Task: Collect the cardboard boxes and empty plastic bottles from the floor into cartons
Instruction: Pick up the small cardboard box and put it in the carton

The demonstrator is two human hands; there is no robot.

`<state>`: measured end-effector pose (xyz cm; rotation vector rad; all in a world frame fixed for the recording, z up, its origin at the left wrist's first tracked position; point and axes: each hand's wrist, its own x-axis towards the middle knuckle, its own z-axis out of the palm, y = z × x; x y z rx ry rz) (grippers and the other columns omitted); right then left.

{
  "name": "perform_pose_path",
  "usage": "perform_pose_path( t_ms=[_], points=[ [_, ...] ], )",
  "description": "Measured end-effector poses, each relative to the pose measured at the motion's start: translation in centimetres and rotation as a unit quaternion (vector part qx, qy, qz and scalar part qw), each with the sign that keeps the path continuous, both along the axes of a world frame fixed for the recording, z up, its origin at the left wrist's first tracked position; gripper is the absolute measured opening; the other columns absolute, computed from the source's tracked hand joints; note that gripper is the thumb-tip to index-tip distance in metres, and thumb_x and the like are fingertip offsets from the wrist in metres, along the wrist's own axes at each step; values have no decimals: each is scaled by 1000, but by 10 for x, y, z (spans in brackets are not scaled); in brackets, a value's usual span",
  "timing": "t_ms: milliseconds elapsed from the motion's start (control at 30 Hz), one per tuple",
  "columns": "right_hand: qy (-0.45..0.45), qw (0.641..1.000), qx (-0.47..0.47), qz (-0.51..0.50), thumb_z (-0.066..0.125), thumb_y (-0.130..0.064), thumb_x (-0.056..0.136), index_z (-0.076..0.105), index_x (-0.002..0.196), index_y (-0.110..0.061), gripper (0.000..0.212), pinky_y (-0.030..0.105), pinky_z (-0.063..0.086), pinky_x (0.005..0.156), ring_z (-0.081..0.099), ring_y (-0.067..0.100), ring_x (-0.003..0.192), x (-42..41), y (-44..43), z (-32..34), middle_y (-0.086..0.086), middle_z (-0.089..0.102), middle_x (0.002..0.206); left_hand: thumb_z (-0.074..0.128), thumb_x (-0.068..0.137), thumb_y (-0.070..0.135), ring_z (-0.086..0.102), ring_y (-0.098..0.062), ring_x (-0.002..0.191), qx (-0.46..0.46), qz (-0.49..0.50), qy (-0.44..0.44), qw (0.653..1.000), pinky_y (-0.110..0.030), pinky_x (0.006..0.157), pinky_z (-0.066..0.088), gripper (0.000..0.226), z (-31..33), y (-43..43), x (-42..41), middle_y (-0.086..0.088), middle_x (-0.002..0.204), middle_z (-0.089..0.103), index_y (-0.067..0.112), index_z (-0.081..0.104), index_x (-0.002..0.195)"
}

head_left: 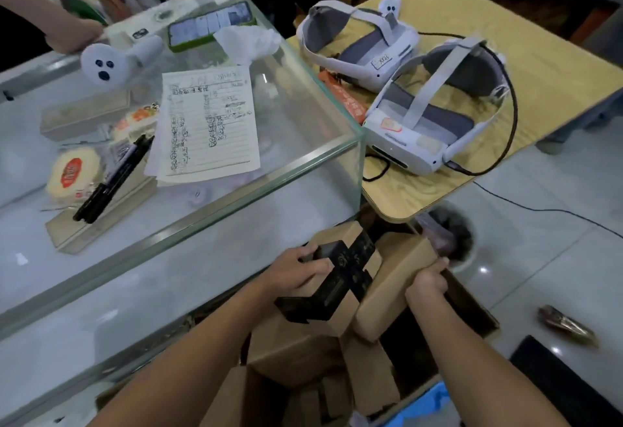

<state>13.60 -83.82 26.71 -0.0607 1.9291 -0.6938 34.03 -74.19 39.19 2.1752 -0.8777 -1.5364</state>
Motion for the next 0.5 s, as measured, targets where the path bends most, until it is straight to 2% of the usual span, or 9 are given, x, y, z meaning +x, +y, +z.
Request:
perform_pose_path(
  t_ms=[67, 133, 267, 367, 433, 500],
  points=[
    [4, 999, 14, -32, 29, -62, 93, 50, 127, 1, 75, 40, 42, 99, 55, 33, 113, 3, -9, 17, 16, 59, 118, 61, 90, 36, 54, -8, 97, -7, -11, -7, 1000, -17, 78, 41, 56, 3, -4, 5, 3, 121, 55, 20, 45, 141],
    [15, 998, 3, -64, 27, -57, 97, 49, 130, -1, 69, 40, 39, 101, 53, 32, 117, 0, -18, 16, 17, 58, 124, 61, 91, 32, 56, -3, 90, -12, -5, -2, 1000, -13, 72, 42, 49, 7, -4, 10, 4, 117, 57, 20, 51, 137],
    [36, 998, -18, -42, 28, -45, 101, 47, 133, -4, 55, 37, 41, 101, 53, 31, 119, -1, -13, 8, 18, 54, 131, 62, 91, 31, 54, -15, 111, -6, 12, -1, 1000, -25, 93, 42, 44, 4, 2, 22, -2, 131, 56, 21, 56, 133],
    [-10, 999, -37, -12, 31, -35, 103, 38, 142, -6, 49, 35, 38, 103, 46, 30, 127, 8, -11, 3, 18, 46, 140, 61, 91, 32, 54, -16, 113, -2, 17, -3, 1000, -24, 89, 43, 43, 1, 7, 26, 2, 125, 56, 22, 56, 133],
    [-78, 996, -41, -18, 34, -41, 102, 44, 138, -7, 51, 35, 38, 104, 48, 30, 126, 15, -9, -2, 16, 50, 138, 61, 91, 31, 54, -14, 109, -2, 22, 0, 1000, -23, 85, 42, 43, -1, 11, 28, 3, 121, 56, 22, 56, 132],
    [-126, 991, -43, -10, 42, -43, 99, 52, 132, -8, 49, 36, 43, 102, 53, 29, 121, 20, -7, -12, 13, 56, 133, 62, 90, 31, 55, -16, 110, -1, 28, 3, 1000, -25, 88, 42, 42, -4, 14, 31, 0, 125, 58, 23, 57, 132]
  ],
)
